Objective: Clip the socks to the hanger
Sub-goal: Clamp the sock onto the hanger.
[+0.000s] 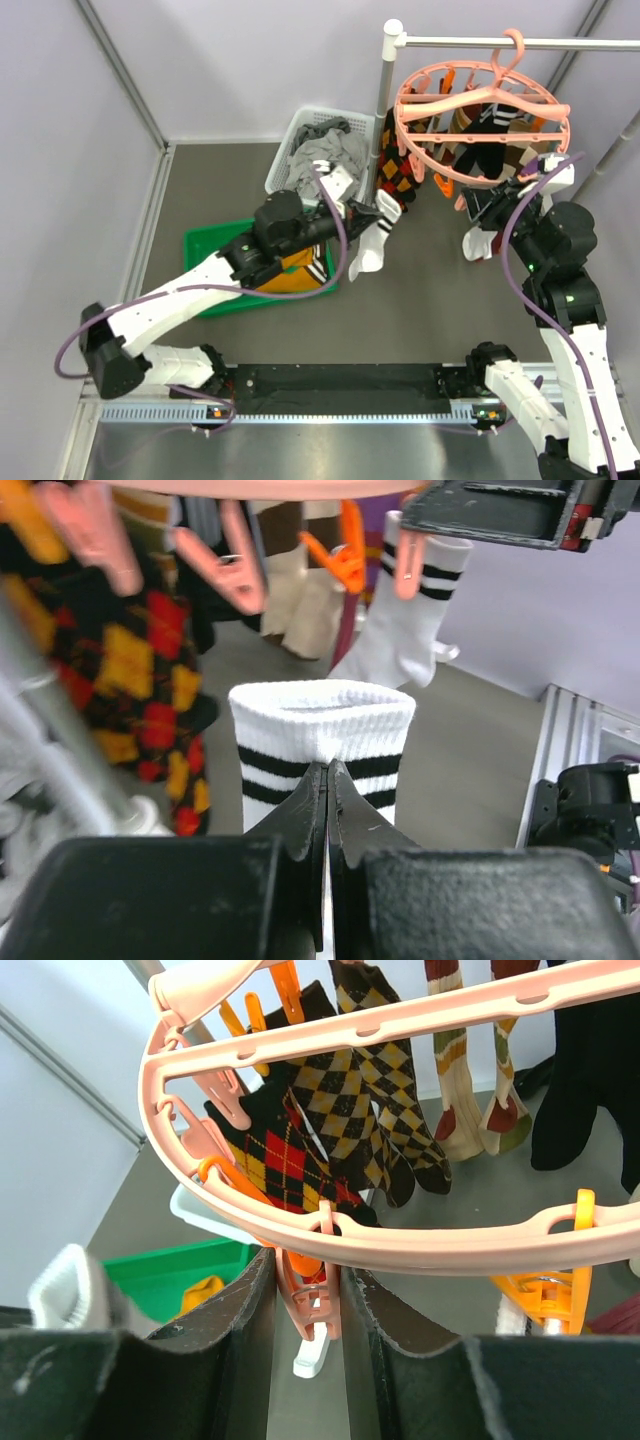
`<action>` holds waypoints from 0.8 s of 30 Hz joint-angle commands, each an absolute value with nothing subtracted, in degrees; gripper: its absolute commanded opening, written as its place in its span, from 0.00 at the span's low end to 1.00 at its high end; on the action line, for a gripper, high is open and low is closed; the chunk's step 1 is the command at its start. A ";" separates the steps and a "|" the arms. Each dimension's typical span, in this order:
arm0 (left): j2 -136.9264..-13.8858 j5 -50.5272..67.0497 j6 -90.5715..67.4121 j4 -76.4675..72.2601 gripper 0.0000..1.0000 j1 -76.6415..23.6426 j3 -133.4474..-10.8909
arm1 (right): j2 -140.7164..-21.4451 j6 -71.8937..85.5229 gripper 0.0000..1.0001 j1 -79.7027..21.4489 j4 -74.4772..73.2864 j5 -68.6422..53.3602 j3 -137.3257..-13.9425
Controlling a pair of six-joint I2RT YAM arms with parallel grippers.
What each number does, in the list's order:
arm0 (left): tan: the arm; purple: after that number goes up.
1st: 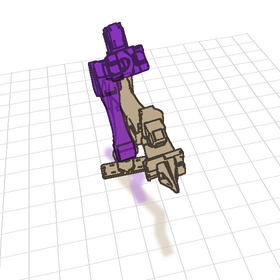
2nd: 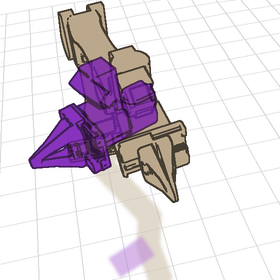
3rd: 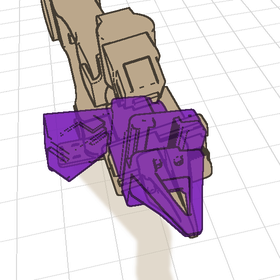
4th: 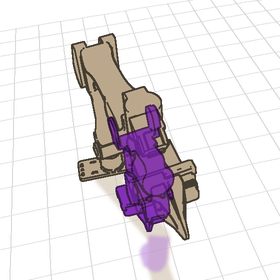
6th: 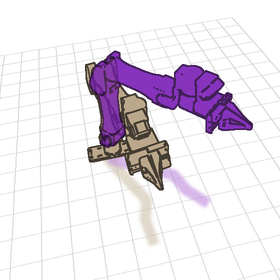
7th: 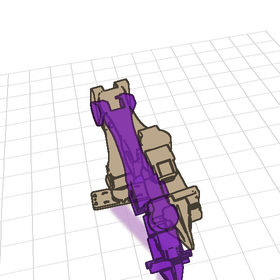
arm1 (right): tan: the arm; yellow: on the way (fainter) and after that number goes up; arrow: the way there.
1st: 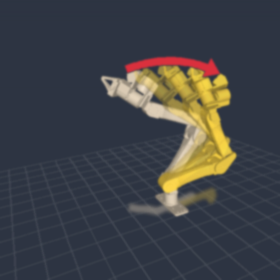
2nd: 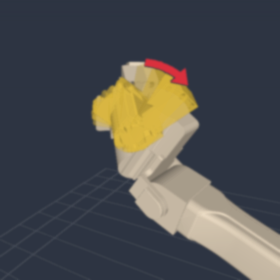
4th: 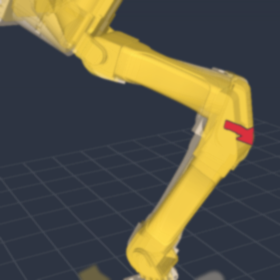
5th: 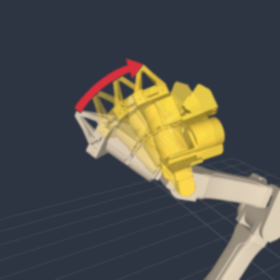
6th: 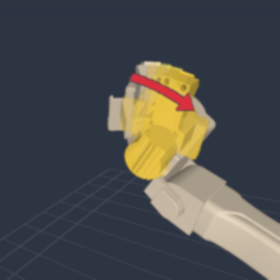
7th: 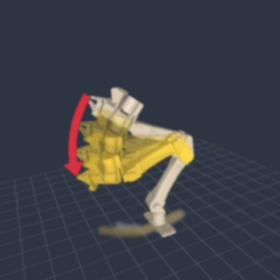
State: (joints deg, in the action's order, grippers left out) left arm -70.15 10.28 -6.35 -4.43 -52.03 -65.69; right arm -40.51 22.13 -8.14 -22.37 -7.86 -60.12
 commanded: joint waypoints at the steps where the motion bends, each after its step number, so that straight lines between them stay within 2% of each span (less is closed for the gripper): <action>1: -76.35 9.49 -7.12 -19.67 0.00 -56.07 -66.27 | -40.08 22.32 0.00 -8.61 -22.59 -8.79 -63.28; 10: -88.67 8.35 -5.89 -25.92 0.00 -61.17 -72.16 | -39.55 23.29 0.00 -8.53 -22.76 -9.58 -63.90; 24: -93.60 7.21 -7.21 -26.89 0.00 -61.79 -77.17 | -38.32 23.29 0.00 -8.61 -23.73 -10.37 -63.20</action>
